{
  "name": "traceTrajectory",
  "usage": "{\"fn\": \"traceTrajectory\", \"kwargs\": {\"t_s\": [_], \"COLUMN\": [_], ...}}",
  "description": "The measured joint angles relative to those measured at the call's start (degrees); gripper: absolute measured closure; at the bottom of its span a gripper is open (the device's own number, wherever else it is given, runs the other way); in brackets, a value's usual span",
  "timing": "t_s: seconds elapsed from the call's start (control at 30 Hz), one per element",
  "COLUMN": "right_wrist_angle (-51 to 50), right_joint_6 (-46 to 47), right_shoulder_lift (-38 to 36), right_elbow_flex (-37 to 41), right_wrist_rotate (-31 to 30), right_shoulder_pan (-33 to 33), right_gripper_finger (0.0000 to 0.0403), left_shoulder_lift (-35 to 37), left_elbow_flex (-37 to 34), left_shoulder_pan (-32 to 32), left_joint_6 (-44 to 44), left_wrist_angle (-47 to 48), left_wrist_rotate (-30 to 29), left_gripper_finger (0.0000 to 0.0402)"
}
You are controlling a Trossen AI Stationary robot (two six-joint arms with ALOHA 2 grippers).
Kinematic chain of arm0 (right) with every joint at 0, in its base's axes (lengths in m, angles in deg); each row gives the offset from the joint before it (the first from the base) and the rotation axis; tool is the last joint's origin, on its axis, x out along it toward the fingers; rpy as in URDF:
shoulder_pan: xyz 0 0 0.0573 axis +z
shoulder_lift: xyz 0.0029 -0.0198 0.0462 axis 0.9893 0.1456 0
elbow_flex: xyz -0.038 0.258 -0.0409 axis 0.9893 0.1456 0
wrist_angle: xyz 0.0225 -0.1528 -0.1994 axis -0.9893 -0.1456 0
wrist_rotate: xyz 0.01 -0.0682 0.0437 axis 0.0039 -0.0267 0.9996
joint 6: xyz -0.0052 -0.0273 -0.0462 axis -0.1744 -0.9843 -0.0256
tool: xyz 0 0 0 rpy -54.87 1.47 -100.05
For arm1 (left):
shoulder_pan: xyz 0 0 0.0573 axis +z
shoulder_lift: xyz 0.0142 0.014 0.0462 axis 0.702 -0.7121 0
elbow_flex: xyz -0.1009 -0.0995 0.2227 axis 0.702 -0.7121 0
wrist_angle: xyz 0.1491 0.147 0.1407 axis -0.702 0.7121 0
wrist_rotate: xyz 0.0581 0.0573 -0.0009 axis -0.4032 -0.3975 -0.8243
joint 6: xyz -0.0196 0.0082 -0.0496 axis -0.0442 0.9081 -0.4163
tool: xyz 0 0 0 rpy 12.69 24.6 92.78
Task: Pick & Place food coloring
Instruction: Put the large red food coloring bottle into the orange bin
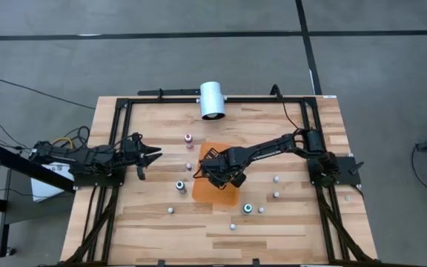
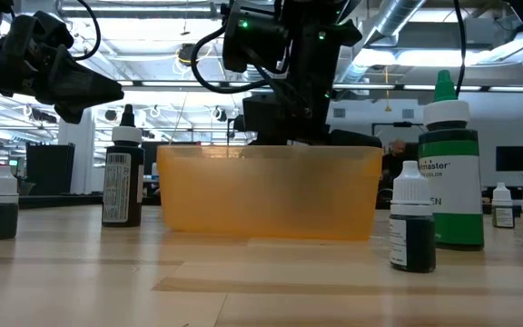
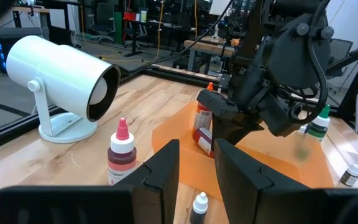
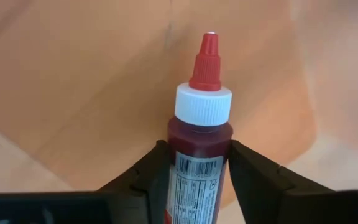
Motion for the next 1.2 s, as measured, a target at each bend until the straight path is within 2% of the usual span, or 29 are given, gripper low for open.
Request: {"fn": "traceTrajectory", "kwargs": {"t_s": [0.13,0.27,0.6,0.93,1.2], "right_wrist_angle": [0.06,0.07,0.11,-1.59,-4.4], "right_joint_6": [0.0,0.0,0.18,4.52,5.48], "right_shoulder_lift": [0.02,0.04,-0.2,-0.09,-0.13], "right_elbow_flex": [0.04,0.04,0.14,-4.58,-6.84], "right_wrist_rotate": [0.0,-0.01,-0.12,0.17,1.72], "right_shoulder_pan": [0.0,0.0,0.0,-0.89,-1.14], "right_gripper_finger": [0.0296,0.0307,0.031,0.031,0.031], "left_shoulder_lift": [-0.01,-0.01,-0.02,0.0,0.0], "left_elbow_flex": [0.0,0.0,0.0,0.0,-0.01], "left_shoulder_pan": [0.0,0.0,0.0,0.02,0.01], "left_joint_6": [0.0,0.02,0.0,-0.17,-6.34], "left_wrist_angle": [0.0,0.0,0.0,0.0,0.0], "left_wrist_rotate": [0.0,0.0,0.0,0.0,0.0], "left_gripper_finger": [0.0309,0.0309,0.0309,0.0309,0.0309]}}
